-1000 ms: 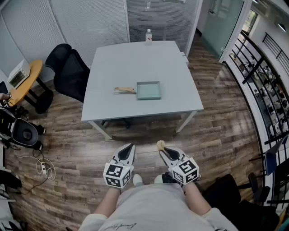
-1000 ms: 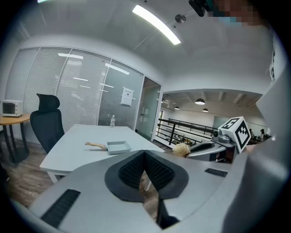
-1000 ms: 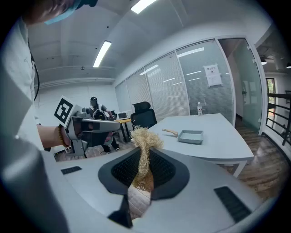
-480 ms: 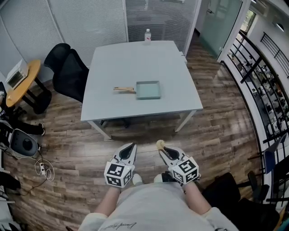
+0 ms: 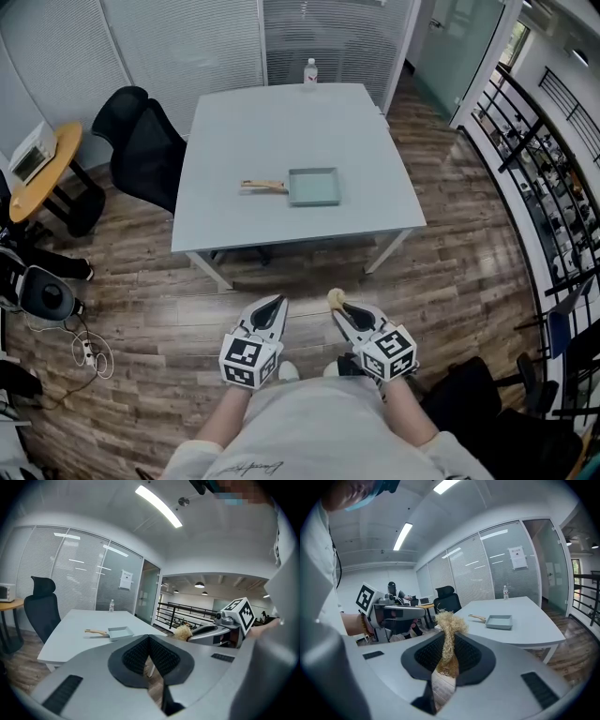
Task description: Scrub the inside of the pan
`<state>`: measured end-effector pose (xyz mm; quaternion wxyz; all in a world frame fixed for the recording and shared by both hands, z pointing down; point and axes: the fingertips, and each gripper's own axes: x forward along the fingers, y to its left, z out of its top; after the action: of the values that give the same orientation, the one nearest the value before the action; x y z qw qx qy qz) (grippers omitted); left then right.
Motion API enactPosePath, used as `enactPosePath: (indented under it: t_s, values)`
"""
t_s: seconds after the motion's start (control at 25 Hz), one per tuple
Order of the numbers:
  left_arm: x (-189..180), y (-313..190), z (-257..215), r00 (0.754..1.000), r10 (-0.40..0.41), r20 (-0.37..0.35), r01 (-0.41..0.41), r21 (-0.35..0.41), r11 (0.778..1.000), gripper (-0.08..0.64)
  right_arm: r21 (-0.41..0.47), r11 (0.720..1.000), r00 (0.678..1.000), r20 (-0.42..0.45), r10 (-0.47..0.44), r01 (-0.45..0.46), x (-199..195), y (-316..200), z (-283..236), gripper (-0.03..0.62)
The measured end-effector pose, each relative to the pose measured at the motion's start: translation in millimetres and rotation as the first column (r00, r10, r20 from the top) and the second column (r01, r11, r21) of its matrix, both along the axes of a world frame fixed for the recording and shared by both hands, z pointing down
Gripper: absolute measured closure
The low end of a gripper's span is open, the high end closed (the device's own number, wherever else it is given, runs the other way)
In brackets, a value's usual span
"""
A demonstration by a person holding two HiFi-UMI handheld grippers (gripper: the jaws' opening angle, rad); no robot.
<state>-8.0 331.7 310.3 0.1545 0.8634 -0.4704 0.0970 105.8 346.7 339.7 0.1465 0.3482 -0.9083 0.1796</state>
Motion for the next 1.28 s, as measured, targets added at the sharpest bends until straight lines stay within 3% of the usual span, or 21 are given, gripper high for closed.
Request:
enactPosePath:
  t_s: [0.64, 1.0, 1.28]
  values:
    - [-53.6, -10.1, 10.1, 0.999, 0.032, 0.007, -0.032, -0.013, 0.999, 0.549, -0.012, 0.998, 0.998, -0.004, 0.061, -0.061, -32.3, -1.3, 4.2, 0.514]
    - [-41.3, -32.0, 17.2, 0.999, 0.044, -0.007, -0.044, -0.017, 0.999, 0.549, -0.003, 1.0, 1.0, -0.01, 0.012, -0.012, -41.4, -26.8, 6.6, 0.514]
    - [-37.0, -89.6, 25.7, 1.0, 0.013, -0.002, -0.013, -0.014, 1.0, 0.549, 0.001, 1.0, 1.0, -0.008, -0.017, 0.017, -36.7, -88.3, 16.5, 0.515]
